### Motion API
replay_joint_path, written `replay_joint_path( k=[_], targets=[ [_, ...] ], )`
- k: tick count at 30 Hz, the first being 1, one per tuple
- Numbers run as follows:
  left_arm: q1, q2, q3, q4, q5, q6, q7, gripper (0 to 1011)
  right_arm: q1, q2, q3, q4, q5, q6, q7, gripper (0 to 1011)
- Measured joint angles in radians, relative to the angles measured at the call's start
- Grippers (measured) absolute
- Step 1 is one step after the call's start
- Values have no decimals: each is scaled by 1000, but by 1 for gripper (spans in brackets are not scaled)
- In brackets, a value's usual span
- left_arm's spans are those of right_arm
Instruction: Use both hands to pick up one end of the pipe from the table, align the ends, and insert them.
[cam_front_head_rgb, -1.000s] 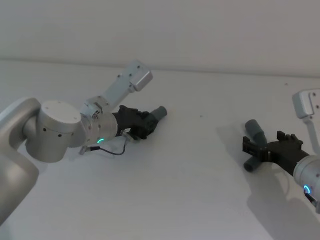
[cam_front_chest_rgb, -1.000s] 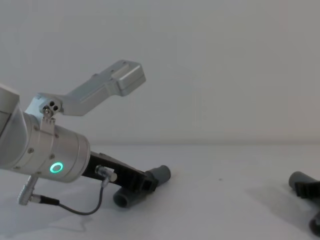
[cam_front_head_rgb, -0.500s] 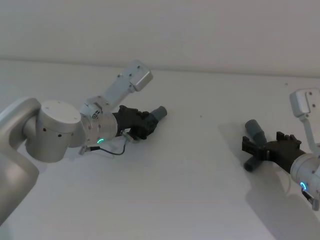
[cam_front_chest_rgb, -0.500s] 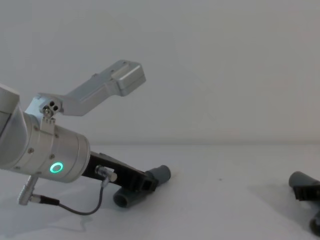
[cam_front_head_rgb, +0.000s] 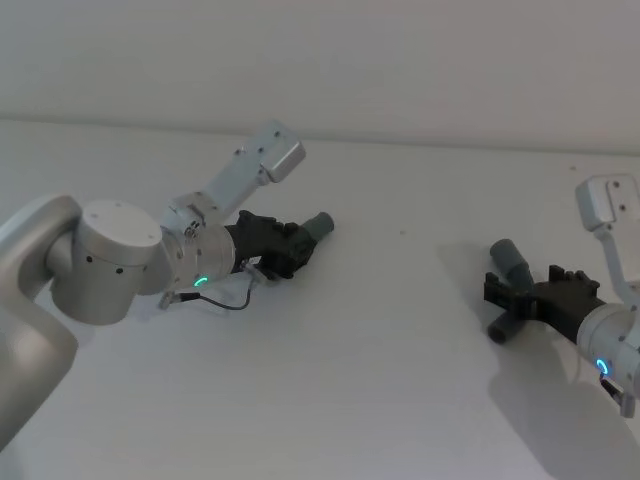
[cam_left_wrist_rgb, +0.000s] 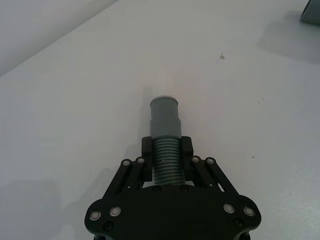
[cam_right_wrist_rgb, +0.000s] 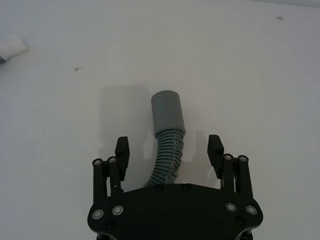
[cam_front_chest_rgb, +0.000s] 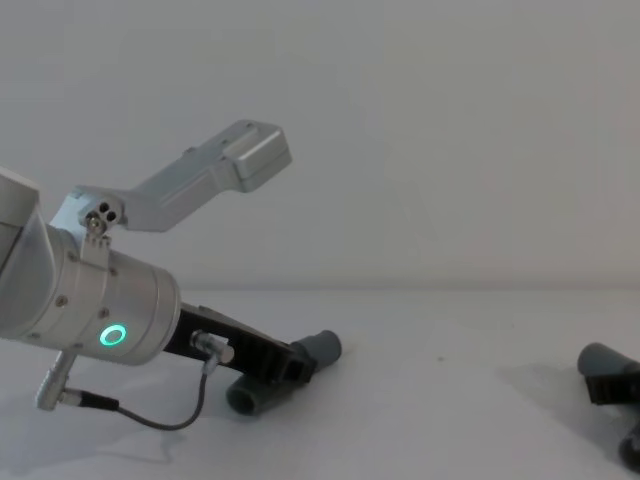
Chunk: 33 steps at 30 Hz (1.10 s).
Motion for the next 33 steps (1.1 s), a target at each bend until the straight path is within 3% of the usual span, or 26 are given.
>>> replay_joint_path(
  k=[9, 23, 27, 33],
  targets=[
    [0, 0, 0, 0, 0, 0, 0, 322, 5, -5, 1, 5, -2, 8, 0, 765],
    [0, 0, 0, 0, 0, 0, 0, 322, 8, -8, 1, 8, -3, 13, 0, 300],
    [0, 0, 0, 0, 0, 0, 0, 322, 9, -8, 1, 8, -3, 13, 0, 234],
    [0, 0, 0, 0, 0, 0, 0, 322, 9, -9, 1, 9, -3, 14, 0, 222]
  ],
)
